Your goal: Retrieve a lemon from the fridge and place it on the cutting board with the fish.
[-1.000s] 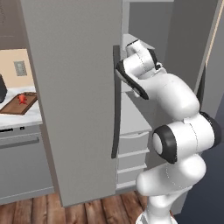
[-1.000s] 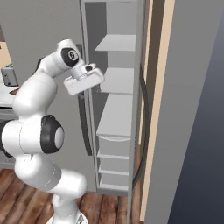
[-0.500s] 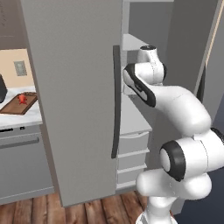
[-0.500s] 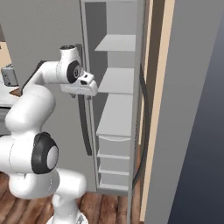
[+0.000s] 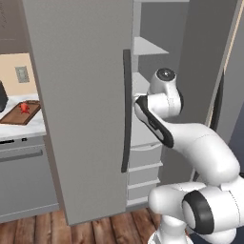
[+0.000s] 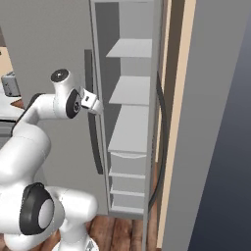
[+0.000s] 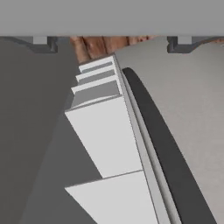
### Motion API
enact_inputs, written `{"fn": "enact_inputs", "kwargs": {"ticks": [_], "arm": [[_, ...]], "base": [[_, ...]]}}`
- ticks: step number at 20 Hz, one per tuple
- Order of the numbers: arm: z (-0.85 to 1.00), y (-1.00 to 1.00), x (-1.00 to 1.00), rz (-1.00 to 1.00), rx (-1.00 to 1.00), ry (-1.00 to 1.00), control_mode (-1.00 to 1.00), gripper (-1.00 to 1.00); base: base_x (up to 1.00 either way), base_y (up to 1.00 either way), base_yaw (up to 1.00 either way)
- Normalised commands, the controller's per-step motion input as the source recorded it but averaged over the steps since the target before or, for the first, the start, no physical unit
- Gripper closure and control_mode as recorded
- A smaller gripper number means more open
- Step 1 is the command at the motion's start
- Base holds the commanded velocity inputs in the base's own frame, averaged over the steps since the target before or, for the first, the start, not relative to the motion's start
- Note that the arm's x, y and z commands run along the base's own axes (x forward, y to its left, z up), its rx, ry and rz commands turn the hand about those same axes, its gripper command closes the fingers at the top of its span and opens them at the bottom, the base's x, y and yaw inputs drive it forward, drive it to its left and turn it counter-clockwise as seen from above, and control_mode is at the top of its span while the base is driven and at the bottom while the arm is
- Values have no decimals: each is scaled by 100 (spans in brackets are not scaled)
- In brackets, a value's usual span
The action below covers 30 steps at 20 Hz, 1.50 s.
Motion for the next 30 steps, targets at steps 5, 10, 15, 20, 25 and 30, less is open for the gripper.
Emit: {"fn": "enact_inputs", "kwargs": {"ticks": [5,10,15,20,25,30], "arm": [[9,12,24,3,0,-3,-100,-100],[5,52,12,14,-1,-1,-100,-100],[14,24,0,4,-5,-1,-100,-100],[0,2,0,0,-4,-8,-100,-100],[0,0,8,0,0,0,-100,-100],[0,0,35,2,0,0,-100,-100]], "base": [[0,0,0],[0,0,0],[0,0,0],[0,0,0],[0,0,0],[0,0,0]]}}
